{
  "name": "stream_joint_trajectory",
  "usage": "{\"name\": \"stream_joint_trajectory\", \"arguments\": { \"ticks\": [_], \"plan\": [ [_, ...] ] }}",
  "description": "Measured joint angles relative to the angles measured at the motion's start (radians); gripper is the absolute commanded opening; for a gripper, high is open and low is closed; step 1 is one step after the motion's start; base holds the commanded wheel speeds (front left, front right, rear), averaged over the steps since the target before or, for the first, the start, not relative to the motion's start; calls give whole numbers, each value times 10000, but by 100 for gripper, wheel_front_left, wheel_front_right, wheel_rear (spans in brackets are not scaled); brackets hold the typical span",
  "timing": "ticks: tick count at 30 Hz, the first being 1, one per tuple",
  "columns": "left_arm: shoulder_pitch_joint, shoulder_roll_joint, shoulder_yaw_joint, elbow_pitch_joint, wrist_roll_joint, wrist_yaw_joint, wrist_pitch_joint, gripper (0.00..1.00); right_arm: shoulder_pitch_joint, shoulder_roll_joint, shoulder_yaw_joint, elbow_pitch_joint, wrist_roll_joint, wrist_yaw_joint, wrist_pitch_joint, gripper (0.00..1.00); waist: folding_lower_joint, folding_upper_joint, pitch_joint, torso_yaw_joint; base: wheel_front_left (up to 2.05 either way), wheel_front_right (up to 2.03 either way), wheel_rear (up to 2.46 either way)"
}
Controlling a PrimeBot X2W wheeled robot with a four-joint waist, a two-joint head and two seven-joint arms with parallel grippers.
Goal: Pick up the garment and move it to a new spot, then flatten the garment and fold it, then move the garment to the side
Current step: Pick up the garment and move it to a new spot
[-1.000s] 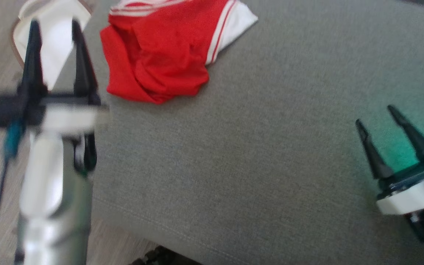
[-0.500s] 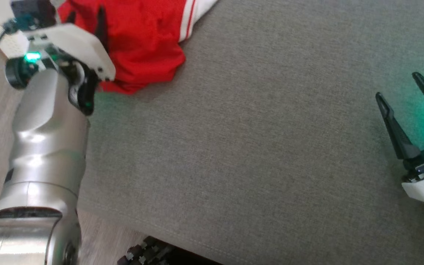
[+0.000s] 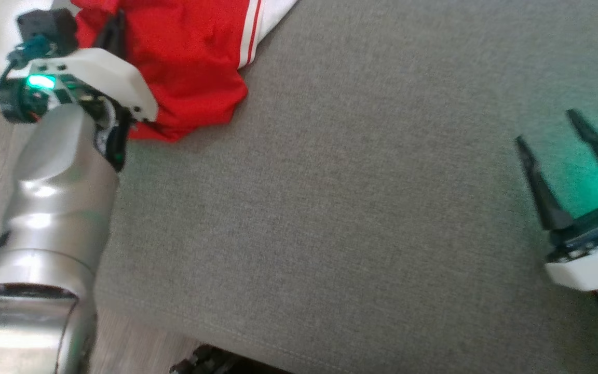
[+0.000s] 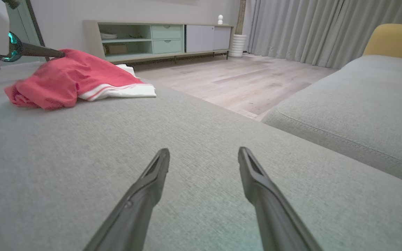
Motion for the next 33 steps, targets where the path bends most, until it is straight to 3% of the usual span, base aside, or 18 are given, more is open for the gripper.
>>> {"name": "stream_joint_trajectory", "arguments": {
  "ticks": [5,7,13,17,21,26,33],
  "plan": [
    [-157,591,-723,-221,56,0,-911,0,-283,905,639,894,4,0,-453,100,-1,0,-827,-213,0,0,0],
    [-218,844,-1269,-523,98,0,-1216,0,-472,1593,915,1499,8,0,-625,100,-2,1,-1490,-436,0,0,0],
    [-215,1312,-2677,-1662,-36,0,-1231,0,-335,2970,924,1977,201,0,-692,100,-4,1,-3025,-1097,0,0,0],
    [-105,1682,-3463,-2771,-828,0,-773,0,354,3578,721,1889,347,0,-692,100,-5,1,-4009,-1756,0,0,0],
    [347,1987,-4079,-4268,-2203,0,-238,0,955,3940,688,1708,443,0,-692,100,-5,1,-4678,-2691,0,0,0],
    [546,2410,-4418,-5371,-2769,0,115,0,945,4077,665,1369,443,0,-694,100,-3,1,-5133,-3983,0,0,0],
    [1393,2282,-5731,-6654,-3542,0,725,0,987,4180,437,1244,443,0,-694,100,-1,1,-5401,-5444,0,0,0]
  ]
}}
